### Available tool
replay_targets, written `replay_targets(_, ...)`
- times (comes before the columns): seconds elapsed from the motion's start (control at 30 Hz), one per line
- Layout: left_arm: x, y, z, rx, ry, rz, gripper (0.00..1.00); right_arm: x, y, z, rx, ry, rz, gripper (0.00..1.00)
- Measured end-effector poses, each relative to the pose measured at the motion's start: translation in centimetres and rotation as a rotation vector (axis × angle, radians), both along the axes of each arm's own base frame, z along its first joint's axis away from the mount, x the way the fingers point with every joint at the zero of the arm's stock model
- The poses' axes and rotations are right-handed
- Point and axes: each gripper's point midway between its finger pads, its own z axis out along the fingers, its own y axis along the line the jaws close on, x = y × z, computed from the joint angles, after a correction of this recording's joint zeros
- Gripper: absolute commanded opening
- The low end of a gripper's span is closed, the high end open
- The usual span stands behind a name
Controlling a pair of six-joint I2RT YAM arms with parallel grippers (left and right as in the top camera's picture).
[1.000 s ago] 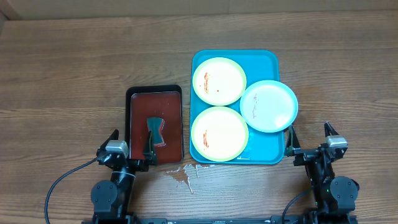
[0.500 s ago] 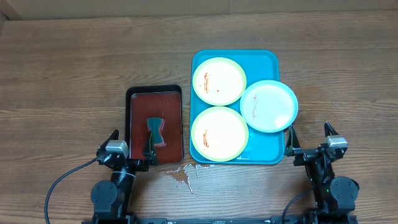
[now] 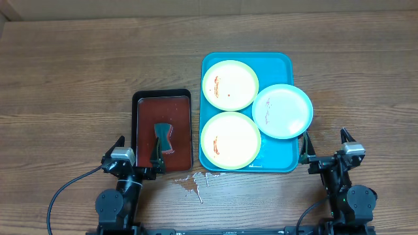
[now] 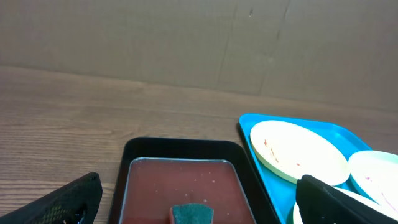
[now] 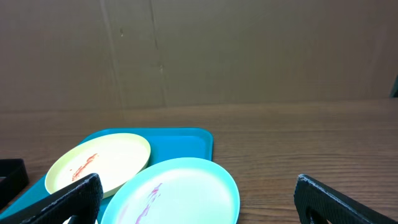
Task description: Clean dirty plates on tray and stack at the side
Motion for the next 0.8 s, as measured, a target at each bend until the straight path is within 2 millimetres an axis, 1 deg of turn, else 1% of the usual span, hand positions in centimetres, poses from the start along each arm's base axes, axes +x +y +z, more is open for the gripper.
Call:
replay_targets(0.63,0.0,0.0,0.0,0.000,-0.001,0.000,1.00,0.0,0.0,0.0,0.000,0.000,0.000,1.00)
replay_targets(0.8,0.1,0.1,1.4,0.001,-0.057,0.008,1.00,0.0,0.0,0.0,0.000,0.000,0.000,1.00)
